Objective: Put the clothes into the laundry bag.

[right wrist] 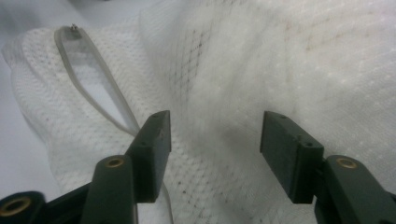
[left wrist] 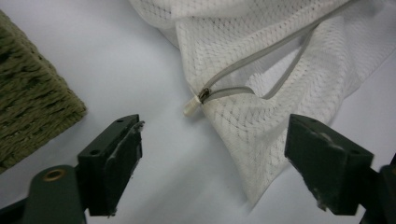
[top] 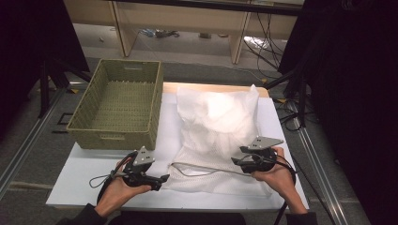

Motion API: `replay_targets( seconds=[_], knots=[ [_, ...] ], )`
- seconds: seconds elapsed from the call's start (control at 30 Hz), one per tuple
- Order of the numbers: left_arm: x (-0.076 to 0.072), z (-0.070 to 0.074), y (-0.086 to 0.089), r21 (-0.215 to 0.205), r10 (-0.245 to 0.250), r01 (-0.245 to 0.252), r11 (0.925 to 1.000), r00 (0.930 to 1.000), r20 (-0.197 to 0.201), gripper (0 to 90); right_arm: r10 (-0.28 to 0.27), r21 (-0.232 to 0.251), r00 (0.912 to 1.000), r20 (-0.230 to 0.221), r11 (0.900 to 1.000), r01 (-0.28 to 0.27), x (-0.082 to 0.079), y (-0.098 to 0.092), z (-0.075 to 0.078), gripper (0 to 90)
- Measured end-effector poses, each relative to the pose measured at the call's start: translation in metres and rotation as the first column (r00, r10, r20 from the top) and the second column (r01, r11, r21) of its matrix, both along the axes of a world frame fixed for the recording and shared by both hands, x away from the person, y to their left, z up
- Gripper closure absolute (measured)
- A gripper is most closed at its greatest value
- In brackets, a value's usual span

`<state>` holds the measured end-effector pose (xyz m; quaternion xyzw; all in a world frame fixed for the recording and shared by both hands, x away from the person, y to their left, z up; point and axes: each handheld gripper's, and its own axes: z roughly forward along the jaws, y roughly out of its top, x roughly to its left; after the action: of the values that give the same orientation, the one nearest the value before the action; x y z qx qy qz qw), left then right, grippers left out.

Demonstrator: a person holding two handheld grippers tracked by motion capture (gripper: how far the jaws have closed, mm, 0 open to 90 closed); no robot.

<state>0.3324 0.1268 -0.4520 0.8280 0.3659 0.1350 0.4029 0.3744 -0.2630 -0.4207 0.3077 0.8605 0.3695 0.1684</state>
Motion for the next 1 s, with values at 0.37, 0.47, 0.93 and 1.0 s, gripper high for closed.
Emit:
replay_targets(
  seconds=[0.37, 0.47, 0.93, 1.0],
  knots=[
    [0.002, 0.002, 0.011, -0.049, 0.05, -0.049, 0.9976, 0.9987, 0.01, 16.3, -0.091, 0.073, 0.9958, 0.001, 0.993, 0.091, -0.005, 0.013, 0.006, 26.5],
    [0.003, 0.001, 0.015, -0.059, 0.043, -0.042, 0.9974, 0.999, 0.012, 16.3, -0.092, 0.086, 0.9957, 0.003, 0.992, 0.092, -0.007, 0.015, 0.007, 24.4],
    [-0.01, 0.003, 0.021, -0.136, 0.055, -0.055, 0.9892, 0.9985, -0.004, 16.5, -0.074, 0.116, 0.9964, 0.041, 0.991, 0.069, -0.039, 0.012, 0.004, 17.5],
    [-0.016, 0.004, 0.021, -0.129, 0.042, -0.041, 0.9908, 0.9991, 0.006, 16.5, -0.058, 0.138, 0.9982, 0.018, 0.989, 0.055, -0.044, 0.012, 0.001, 17.4]
  ],
)
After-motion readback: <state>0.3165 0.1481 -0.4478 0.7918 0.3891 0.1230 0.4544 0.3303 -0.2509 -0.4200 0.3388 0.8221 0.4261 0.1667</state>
